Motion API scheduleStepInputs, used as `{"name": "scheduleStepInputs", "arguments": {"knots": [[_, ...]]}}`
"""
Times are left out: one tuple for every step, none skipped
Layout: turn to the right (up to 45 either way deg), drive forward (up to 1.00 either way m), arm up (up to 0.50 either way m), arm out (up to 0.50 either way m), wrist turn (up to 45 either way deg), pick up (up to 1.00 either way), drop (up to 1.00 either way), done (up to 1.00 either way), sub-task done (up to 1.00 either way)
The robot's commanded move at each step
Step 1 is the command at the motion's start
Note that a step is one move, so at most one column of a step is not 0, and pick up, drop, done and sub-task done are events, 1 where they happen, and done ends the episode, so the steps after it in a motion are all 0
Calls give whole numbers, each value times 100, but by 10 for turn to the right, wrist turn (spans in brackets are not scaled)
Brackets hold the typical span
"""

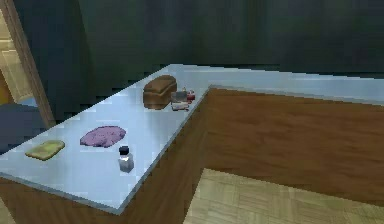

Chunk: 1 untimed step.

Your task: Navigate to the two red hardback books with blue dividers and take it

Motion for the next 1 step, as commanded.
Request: {"name": "scheduleStepInputs", "arguments": {"knots": [[120,0,0,0,0,0,0,0,0]]}}
